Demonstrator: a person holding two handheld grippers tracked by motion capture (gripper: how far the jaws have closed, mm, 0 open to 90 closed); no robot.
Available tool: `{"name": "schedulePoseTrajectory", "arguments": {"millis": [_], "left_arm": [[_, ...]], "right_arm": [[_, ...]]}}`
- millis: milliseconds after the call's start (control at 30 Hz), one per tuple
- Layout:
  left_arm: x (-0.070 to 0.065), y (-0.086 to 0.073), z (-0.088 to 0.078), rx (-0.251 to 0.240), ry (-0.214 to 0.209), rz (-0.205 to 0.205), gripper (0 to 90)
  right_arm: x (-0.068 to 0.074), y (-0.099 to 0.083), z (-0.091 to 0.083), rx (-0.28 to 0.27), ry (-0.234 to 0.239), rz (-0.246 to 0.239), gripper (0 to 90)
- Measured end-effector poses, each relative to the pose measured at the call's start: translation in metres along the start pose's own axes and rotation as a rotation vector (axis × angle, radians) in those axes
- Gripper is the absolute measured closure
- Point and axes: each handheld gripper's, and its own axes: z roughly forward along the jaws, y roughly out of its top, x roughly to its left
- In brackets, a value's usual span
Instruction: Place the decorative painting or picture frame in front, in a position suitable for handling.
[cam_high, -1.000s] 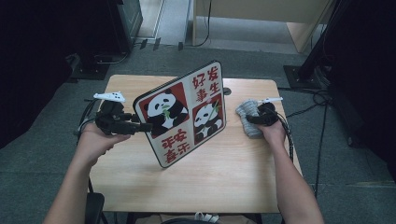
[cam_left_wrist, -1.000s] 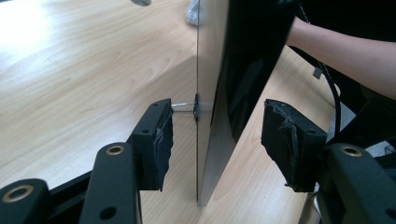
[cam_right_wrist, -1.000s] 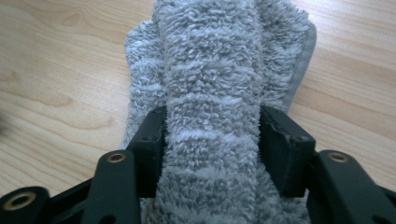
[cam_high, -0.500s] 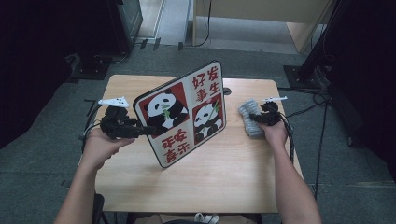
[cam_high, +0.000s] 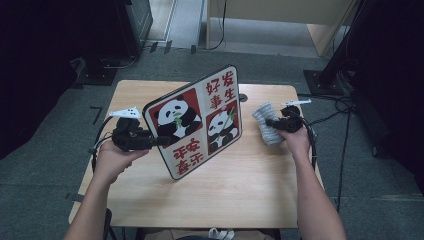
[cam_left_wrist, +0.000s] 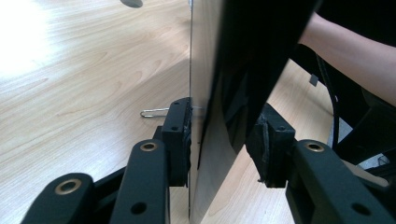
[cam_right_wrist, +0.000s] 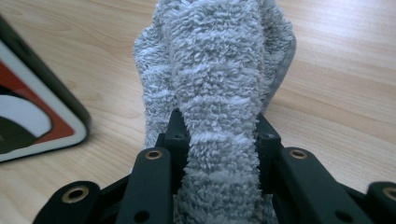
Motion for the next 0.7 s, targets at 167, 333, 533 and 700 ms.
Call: {"name": "schedulePoseTrajectory", "arguments": {"millis": [167,333,533,700], "left_arm": [[0.0,-0.002,0.004,-0.013,-0.007,-0.005,63.7],[0.002,-0.004,0.007,-0.037,-0.01,-0.007,67.3],[0.002,-0.004,0.007,-0.043,-0.003,-0.008,69.8],[0.004,-0.003,0.007,-0.052,-0.007,-0.009,72.2]], "right_arm": [[0.009,0.004,-0.011,0.008,0.063,-0.04,67.5],[0.02,0.011,-0.024,-0.012,0.096,-0.075,67.5],[0.029,0.017,-0.035,-0.02,0.122,-0.086,67.7],[0.04,0.026,-0.047,-0.044,0.134,-0.103,67.5]]}}
